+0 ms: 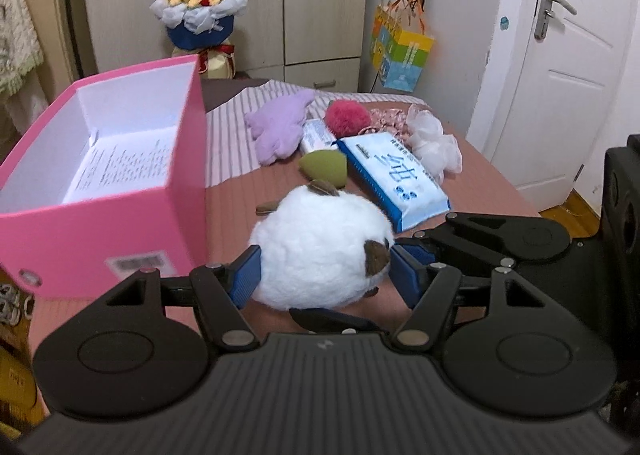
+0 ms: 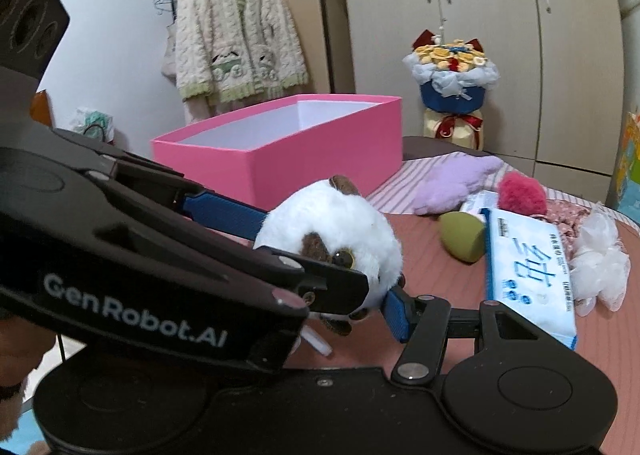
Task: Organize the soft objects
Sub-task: 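Carry the plush cat with the left gripper into the pink box and release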
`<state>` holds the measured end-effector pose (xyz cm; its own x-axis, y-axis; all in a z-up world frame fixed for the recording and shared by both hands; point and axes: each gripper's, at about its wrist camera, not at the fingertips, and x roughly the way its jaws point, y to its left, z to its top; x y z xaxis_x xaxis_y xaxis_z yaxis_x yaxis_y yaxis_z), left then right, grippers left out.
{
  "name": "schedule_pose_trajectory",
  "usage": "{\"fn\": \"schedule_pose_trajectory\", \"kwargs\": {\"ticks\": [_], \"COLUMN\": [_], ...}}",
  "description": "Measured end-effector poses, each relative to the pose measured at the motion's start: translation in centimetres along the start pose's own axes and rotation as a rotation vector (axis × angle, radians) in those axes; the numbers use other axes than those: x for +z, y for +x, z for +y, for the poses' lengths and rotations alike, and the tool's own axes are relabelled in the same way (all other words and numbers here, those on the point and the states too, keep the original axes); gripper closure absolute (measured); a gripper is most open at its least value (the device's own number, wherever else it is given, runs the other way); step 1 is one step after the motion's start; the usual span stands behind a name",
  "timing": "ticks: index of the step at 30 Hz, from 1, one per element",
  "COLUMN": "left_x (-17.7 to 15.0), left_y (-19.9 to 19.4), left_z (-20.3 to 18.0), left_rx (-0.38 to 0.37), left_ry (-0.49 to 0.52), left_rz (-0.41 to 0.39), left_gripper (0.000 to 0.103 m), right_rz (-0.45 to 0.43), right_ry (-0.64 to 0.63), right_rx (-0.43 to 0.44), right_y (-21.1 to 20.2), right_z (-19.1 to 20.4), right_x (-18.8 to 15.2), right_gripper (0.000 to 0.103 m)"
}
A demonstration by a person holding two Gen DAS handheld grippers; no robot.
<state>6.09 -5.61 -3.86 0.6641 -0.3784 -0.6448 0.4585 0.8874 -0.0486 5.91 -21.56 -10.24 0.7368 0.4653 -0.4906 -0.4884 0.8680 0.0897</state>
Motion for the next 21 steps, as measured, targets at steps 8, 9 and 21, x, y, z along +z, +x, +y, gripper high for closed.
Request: {"fn": "schedule_pose_trajectory", "kwargs": {"ticks": [8, 9, 21], "left_x": [-0.7, -0.6, 2.2], "left_y": [-4.8, -5.4, -10.0], "left_z": [3.3, 3.7, 8.6], "left_rx": [-0.029, -0.027, -0.020], "left_ry": [-0.083, -0.088, -0.130], "left_rz": [0.023, 0.024, 0.051], "left_gripper": [0.037, 0.037, 0.037], "right_rz": [0.039, 0.032, 0.043], "right_ry": [-0.043, -0.054, -0.054], "right_rx": [-0.005, -0.012, 0.068], "right_y": [-1.5, -1.7, -1.8], "right_z": [5.2, 5.9, 10.1], "right_x": [1.9, 2.1, 7.7], "right_gripper": [0.040, 0.040, 0.040]}}
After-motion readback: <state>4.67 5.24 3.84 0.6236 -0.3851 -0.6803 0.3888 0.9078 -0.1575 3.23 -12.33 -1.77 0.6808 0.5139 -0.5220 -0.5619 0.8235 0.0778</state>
